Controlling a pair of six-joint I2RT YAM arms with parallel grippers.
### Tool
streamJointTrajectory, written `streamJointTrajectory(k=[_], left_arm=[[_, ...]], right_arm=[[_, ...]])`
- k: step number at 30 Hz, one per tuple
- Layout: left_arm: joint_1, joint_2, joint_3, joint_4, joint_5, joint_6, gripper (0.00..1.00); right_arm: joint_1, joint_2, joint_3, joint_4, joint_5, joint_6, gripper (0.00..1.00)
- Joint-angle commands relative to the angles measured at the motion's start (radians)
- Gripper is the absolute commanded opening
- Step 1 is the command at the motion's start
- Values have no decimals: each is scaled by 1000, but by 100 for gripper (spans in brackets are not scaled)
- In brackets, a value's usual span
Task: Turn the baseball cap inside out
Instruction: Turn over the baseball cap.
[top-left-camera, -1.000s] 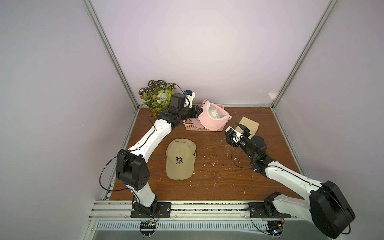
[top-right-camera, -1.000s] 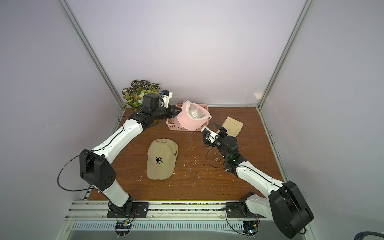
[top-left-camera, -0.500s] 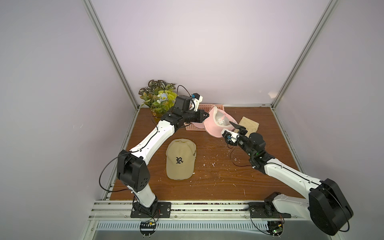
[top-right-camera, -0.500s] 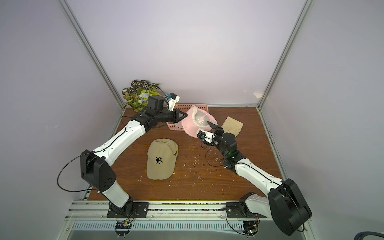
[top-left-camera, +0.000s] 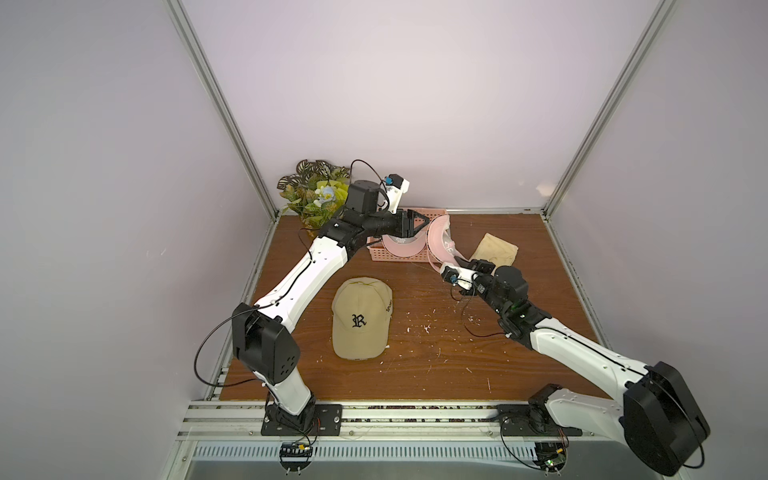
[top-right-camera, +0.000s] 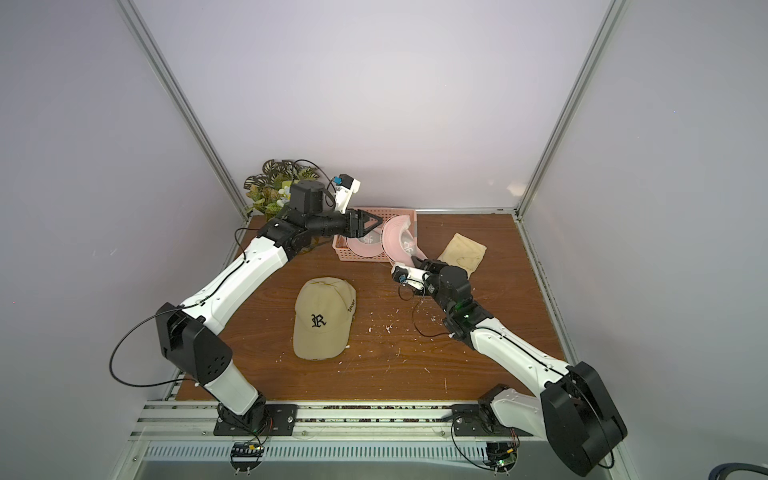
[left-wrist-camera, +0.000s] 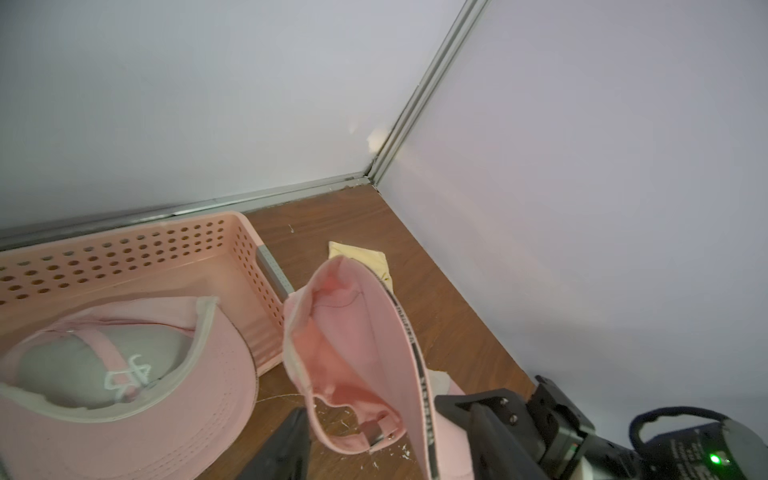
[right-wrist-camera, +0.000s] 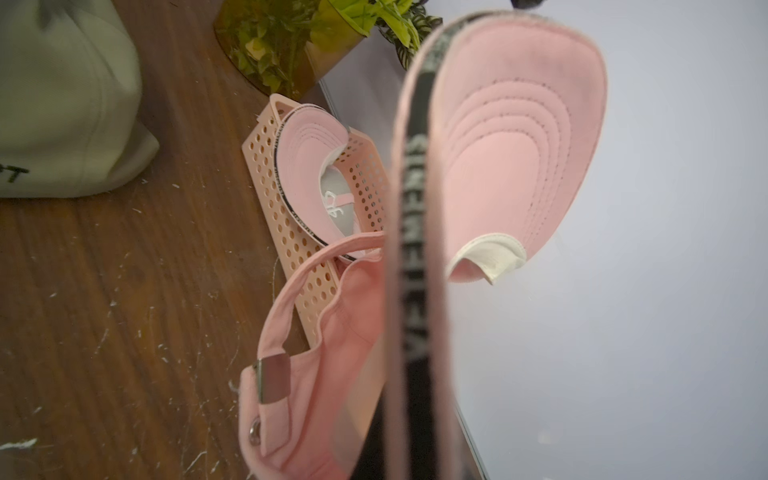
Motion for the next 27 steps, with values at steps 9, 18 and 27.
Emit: streamJointTrajectory(k=[9, 18, 27], left_arm=[[-6, -266, -289, 169, -35, 607, 78], [-150, -315, -342, 82, -141, 1058, 93], [-206, -201, -240, -90, -132, 1219, 92]], right_arm=[[-3, -19, 286, -456, -136, 374, 0], [-2, 119, 568, -927, -365, 411, 0], [0, 121, 628, -1002, -456, 395, 0]])
